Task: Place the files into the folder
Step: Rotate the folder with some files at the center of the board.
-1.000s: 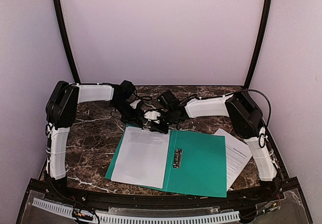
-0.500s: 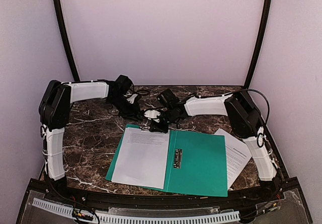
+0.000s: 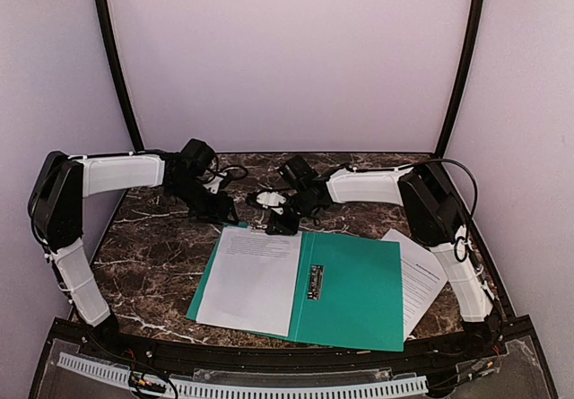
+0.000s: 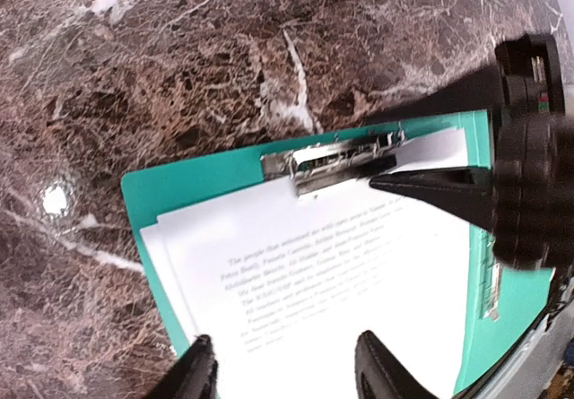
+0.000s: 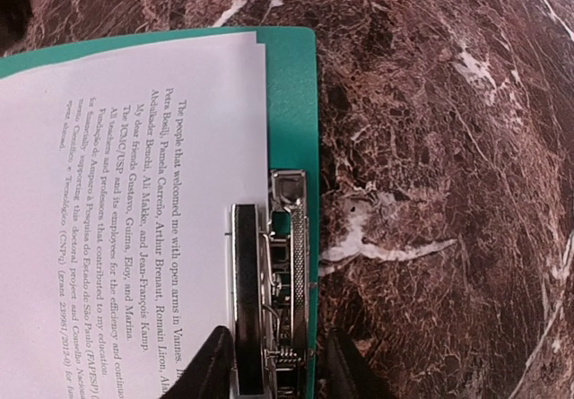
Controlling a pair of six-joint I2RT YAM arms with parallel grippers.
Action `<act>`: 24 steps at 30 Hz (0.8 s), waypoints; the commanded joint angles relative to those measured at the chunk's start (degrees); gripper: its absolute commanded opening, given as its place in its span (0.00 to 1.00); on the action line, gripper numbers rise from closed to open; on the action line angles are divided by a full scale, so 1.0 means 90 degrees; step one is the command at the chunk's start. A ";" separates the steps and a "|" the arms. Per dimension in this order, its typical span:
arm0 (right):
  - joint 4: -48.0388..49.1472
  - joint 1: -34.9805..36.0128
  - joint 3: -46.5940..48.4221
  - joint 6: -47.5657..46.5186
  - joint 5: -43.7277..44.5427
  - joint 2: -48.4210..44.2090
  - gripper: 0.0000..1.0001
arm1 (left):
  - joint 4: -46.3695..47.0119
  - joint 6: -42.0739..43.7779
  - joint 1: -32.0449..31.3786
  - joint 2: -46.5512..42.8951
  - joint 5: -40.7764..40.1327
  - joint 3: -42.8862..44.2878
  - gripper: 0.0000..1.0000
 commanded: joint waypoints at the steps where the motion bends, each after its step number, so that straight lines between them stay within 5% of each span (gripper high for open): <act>1: -0.0104 -0.0100 0.0097 0.0582 0.0081 0.0086 0.43 | 0.0328 -0.0262 0.0034 -0.0875 -0.0390 -0.1073 0.61; 10: 0.0439 -0.0251 -0.0115 0.1707 0.0336 -0.0685 0.86 | 0.1111 -0.0793 0.0029 -0.1927 0.0116 -0.2554 0.77; 18: 0.0200 -0.0542 -0.1646 0.2420 0.1261 -0.1871 0.90 | 0.1136 -0.0560 -0.0265 -0.2923 0.0010 -0.3396 0.83; 24: -0.0094 -0.0919 -0.2732 0.2793 0.0982 -0.2504 0.92 | 0.1082 -0.0418 -0.2057 -0.3867 -0.1150 -0.3593 0.84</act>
